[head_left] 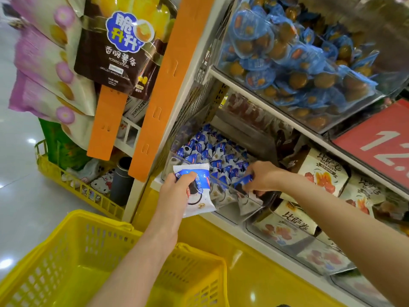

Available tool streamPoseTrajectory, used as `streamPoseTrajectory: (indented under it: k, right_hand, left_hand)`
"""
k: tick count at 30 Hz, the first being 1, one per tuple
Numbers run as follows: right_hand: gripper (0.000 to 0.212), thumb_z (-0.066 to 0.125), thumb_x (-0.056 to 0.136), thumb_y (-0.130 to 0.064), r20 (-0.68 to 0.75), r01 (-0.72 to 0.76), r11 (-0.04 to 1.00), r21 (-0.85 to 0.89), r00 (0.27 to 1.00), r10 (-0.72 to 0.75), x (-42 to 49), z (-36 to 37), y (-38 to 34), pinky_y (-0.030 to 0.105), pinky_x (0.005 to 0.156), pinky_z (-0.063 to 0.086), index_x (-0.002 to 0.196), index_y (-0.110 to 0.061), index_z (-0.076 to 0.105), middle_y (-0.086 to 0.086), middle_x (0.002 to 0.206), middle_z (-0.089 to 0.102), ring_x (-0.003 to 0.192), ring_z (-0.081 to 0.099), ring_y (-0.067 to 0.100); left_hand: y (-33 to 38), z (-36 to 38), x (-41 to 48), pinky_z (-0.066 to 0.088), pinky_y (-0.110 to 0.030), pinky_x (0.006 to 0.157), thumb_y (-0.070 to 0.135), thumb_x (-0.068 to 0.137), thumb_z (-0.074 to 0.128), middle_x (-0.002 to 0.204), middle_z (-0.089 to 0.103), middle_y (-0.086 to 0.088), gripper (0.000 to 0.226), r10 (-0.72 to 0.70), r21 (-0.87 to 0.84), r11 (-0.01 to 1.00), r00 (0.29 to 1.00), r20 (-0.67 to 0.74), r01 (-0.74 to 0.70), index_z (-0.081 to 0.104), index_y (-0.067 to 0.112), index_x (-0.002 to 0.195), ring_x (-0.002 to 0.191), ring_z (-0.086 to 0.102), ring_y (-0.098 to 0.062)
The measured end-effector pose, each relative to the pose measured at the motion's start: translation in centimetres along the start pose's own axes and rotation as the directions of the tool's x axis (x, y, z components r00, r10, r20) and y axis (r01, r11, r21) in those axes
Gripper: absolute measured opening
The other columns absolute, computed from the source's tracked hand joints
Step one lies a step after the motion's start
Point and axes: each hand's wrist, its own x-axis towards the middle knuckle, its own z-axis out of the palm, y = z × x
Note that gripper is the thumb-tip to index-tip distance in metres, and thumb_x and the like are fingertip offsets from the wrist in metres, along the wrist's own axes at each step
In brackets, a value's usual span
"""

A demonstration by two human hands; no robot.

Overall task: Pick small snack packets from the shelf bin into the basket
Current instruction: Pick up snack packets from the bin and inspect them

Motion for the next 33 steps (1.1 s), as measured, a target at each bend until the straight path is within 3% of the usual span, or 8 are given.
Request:
streamPoseTrajectory:
  k: [5,13,17,20,23,25,29,33]
  right_hand:
    - [0.041,0.071,0.081,-0.026,0.061,-0.01,0.997,0.079,0.998,0.005,1.2,1.0,0.0,0.014,0.048,0.051,0.114,-0.006,0.055,0.007,0.099,0.061,0.061,0.062,0.01]
    - [0.033,0.063,0.087,-0.032,0.03,0.041,0.976,-0.215,0.999,-0.036,1.9,2.4,-0.1,0.025,0.068,0.046,0.108,-0.007,0.059,0.008,0.103,0.061,0.085,0.057,0.017]
    - [0.034,0.061,0.085,-0.04,-0.086,0.018,0.978,-0.206,0.996,-0.037,0.9,1.6,-0.6,0.031,0.079,0.05,0.104,-0.012,0.063,0.004,0.104,0.065,0.091,0.061,0.018]
    - [0.033,0.052,0.091,-0.042,-0.301,0.126,0.986,0.112,0.949,-0.087,-1.1,1.4,-1.5,0.037,0.082,0.053,0.104,-0.014,0.062,0.004,0.1,0.065,0.089,0.063,0.022]
    - [0.039,0.04,0.095,-0.044,-0.368,0.379,0.739,0.557,0.91,-0.189,-4.1,2.1,-2.8,0.03,0.074,0.055,0.095,-0.014,0.065,0.004,0.09,0.069,0.078,0.065,0.016]
    - [0.028,0.047,0.093,-0.042,-0.255,0.359,0.56,0.746,0.932,-0.258,-5.9,3.4,-3.5,0.017,0.063,0.053,0.091,-0.022,0.066,-0.004,0.082,0.069,0.068,0.063,0.004]
    - [0.007,0.061,0.088,-0.018,-0.238,0.315,0.42,0.851,0.944,-0.227,-6.9,6.4,-3.5,0.014,0.058,0.048,0.086,-0.014,0.067,-0.001,0.07,0.063,0.057,0.057,0.001]
    - [0.016,0.06,0.089,-0.012,-0.091,0.132,0.21,0.969,0.977,-0.195,-7.4,8.5,-3.2,0.016,0.061,0.054,0.099,-0.001,0.066,0.008,0.082,0.067,0.069,0.063,0.007]
  left_hand:
    - [0.1,0.1,0.0,0.039,-0.011,0.034,0.02,0.091,0.054,0.066,0.059,-0.002,0.009,-0.014,-0.051,0.999,0.999,0.039,0.016,0.053,0.018,0.082,0.037,0.055,0.001]
    - [0.2,0.2,0.1,0.038,-0.037,0.079,0.029,0.092,0.051,0.093,0.062,-0.018,0.024,-0.011,-0.076,0.997,0.997,0.078,0.017,0.055,0.008,0.104,0.085,0.054,-0.028]
    - [-0.3,0.3,0.1,0.043,-0.03,0.065,0.023,0.093,0.05,0.074,0.061,-0.007,0.009,0.038,-0.032,0.999,0.997,0.074,-0.035,0.054,0.017,0.088,0.072,0.055,-0.019]
    - [-0.8,0.1,0.0,0.045,-0.016,0.044,0.023,0.094,0.05,0.058,0.066,0.008,0.008,0.061,0.021,0.998,0.996,0.072,-0.062,0.057,0.024,0.089,0.055,0.063,-0.004]
    - [-1.5,0.2,-0.1,0.042,-0.009,0.041,0.026,0.096,0.047,0.055,0.064,0.018,0.011,0.119,0.146,0.981,0.989,0.085,-0.13,0.054,0.025,0.087,0.05,0.058,0.008]
    - [-2.1,0.1,-0.3,0.043,-0.008,0.045,0.028,0.096,0.046,0.069,0.065,0.017,0.013,0.144,0.219,0.962,0.985,0.093,-0.161,0.054,0.025,0.086,0.055,0.059,0.011]
    - [-3.1,-0.1,-1.0,0.052,-0.015,0.067,0.024,0.095,0.048,0.096,0.068,0.006,0.01,0.089,0.319,0.936,0.977,0.193,-0.149,0.057,0.027,0.101,0.076,0.065,0.005]
    - [-3.9,-0.2,-1.5,0.047,-0.008,0.061,0.014,0.094,0.05,0.094,0.066,0.01,0.016,0.048,0.42,0.895,0.97,0.24,-0.148,0.056,0.029,0.097,0.074,0.063,0.005]
